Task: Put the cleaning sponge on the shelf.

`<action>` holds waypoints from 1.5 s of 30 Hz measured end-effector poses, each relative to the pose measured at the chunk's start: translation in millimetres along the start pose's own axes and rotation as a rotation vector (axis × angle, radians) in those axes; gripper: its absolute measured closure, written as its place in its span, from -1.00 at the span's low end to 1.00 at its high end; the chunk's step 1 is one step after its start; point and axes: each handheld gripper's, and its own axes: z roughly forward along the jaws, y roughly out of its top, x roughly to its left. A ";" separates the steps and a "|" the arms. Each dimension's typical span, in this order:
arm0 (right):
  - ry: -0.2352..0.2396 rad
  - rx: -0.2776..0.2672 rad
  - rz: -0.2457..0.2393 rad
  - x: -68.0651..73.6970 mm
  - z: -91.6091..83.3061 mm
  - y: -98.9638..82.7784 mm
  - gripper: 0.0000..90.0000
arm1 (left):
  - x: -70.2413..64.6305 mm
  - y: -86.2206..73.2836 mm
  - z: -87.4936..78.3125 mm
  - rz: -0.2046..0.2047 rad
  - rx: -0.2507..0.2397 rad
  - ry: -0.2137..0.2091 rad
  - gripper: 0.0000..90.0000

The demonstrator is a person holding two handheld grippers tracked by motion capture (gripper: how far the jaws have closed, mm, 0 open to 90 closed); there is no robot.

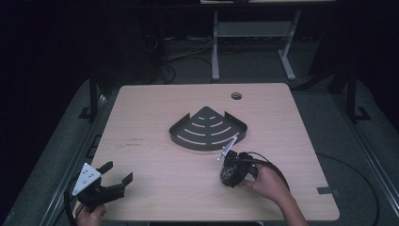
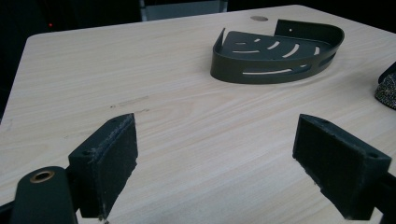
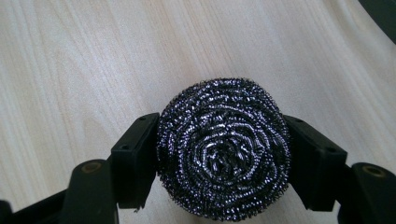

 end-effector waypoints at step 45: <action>0.044 -0.052 -0.041 -33.6 -45.1 60.1 -0.27 | -2.1 1.0 0.6 -0.002 -0.008 -0.003 -0.71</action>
